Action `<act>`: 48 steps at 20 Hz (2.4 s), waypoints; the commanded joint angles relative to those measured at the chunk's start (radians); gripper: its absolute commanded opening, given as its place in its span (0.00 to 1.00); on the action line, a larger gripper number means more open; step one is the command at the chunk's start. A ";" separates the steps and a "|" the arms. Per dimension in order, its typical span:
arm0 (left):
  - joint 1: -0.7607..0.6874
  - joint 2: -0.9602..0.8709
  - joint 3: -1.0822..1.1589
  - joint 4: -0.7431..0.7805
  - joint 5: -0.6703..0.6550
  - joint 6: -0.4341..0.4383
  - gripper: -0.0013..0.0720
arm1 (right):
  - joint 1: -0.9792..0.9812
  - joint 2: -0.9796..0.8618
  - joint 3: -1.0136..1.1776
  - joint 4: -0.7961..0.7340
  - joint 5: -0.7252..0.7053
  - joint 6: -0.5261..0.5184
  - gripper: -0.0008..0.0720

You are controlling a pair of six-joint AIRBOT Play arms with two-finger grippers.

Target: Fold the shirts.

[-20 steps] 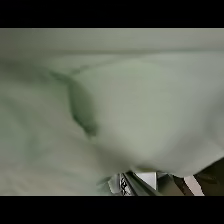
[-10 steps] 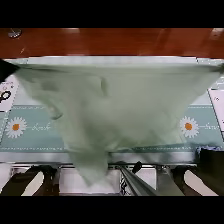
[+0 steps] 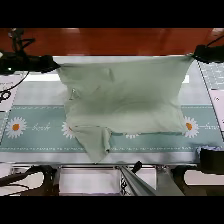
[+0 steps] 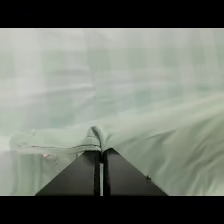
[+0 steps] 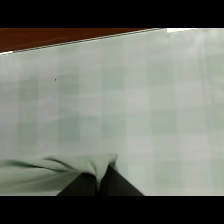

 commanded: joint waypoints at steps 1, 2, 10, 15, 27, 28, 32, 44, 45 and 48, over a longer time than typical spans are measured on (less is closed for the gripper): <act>-0.024 -0.117 -0.002 -0.110 0.166 0.013 0.05 | 0.000 -0.107 -0.001 0.079 -0.155 -0.005 0.03; -0.039 -0.139 -0.002 -0.109 0.196 0.013 0.05 | 0.000 -0.127 -0.001 0.079 -0.163 -0.005 0.03; -0.069 -0.220 -0.001 -0.108 0.103 0.079 0.05 | -0.002 -0.184 -0.001 -0.032 0.057 -0.102 0.03; 0.003 -0.212 0.022 0.019 -0.231 -0.043 0.05 | -0.023 -0.146 -0.001 -0.140 0.259 -0.032 0.03; -0.011 -0.241 0.031 0.029 -0.275 -0.135 0.46 | -0.023 -0.134 -0.001 -0.124 0.455 -0.029 0.36; -0.001 -0.236 0.031 0.039 -0.299 -0.167 0.60 | -0.023 -0.114 -0.001 -0.142 0.481 -0.029 0.36; 0.056 -0.190 0.029 0.158 -0.496 -0.176 0.67 | -0.038 0.006 -0.001 -0.319 0.578 0.002 0.67; 0.069 0.260 -0.657 0.106 -0.377 -0.100 1.00 | -0.117 0.150 -0.271 -0.240 0.587 -0.001 0.70; 0.055 0.264 -0.700 0.100 -0.347 -0.100 1.00 | -0.108 0.150 -0.278 -0.240 0.575 -0.006 0.70; -0.019 0.257 -0.779 0.099 -0.255 -0.100 1.00 | -0.102 0.150 -0.280 -0.240 0.549 -0.008 0.70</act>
